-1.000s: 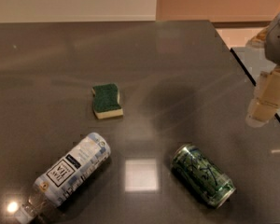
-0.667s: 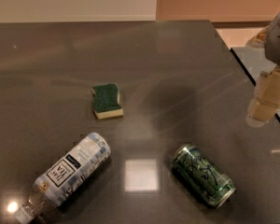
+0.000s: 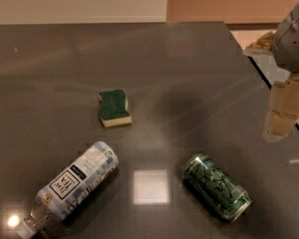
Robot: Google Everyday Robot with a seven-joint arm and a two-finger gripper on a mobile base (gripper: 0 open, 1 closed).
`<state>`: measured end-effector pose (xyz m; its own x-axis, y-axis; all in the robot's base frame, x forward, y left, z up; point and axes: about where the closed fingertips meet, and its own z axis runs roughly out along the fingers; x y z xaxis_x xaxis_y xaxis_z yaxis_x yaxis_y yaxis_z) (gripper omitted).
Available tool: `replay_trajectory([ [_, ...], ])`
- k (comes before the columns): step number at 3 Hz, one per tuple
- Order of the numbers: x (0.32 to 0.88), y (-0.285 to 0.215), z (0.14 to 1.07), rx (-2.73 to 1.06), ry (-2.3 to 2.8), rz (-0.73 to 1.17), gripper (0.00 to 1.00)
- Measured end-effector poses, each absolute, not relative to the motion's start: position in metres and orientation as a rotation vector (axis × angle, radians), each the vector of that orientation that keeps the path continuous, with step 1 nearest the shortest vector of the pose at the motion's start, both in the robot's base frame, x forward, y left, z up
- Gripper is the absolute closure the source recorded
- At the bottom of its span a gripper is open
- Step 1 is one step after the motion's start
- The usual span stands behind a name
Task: Place green can upright
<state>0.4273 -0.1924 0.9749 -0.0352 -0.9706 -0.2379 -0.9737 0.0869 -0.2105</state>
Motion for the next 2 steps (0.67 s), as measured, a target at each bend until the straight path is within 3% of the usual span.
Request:
replay_trajectory([
  [2, 0.394, -0.149, 0.960, -2.285, 1.656, 0.108, 0.00],
])
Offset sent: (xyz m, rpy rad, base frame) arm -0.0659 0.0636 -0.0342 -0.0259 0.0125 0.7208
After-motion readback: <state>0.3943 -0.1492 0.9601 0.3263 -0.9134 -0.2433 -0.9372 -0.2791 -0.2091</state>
